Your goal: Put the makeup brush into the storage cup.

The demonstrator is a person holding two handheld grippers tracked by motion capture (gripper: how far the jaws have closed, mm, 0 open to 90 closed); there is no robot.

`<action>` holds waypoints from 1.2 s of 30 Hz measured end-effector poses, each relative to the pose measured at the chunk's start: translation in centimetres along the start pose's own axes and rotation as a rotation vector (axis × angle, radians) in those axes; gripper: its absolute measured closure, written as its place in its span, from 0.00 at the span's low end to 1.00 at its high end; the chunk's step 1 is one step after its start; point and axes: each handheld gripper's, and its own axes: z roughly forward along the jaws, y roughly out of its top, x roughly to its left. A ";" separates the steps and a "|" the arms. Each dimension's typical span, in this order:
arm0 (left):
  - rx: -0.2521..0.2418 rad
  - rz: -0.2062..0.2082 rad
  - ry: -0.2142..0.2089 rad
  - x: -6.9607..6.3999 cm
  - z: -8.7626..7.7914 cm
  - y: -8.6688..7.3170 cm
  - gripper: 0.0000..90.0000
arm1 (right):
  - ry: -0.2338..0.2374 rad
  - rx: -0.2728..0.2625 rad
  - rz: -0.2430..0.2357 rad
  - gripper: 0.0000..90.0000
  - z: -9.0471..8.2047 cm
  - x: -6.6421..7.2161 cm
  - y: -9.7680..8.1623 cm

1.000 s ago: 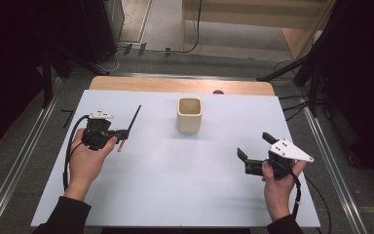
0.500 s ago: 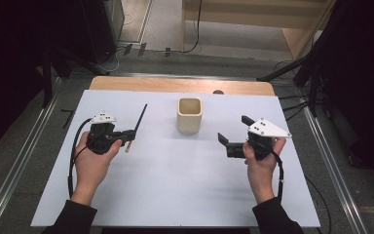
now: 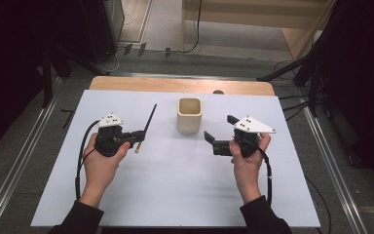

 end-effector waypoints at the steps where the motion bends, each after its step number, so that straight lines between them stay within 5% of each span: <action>1: -0.003 0.004 -0.006 -0.2 0.1 -0.1 0.94 | 0.002 0.000 0.012 0.04 0.1 0.1 -0.1; 14: -0.052 0.024 -0.140 -2.2 1.7 -0.8 0.94 | 0.047 0.017 0.073 0.07 0.9 2.2 -0.7; 28: -0.129 0.025 -0.198 -3.4 2.3 -1.4 0.94 | 0.108 0.020 0.160 0.16 1.9 4.6 -0.9; 36: -0.142 0.039 -0.215 -4.2 2.7 -1.7 0.94 | 0.084 0.024 0.191 0.25 2.3 5.8 -1.0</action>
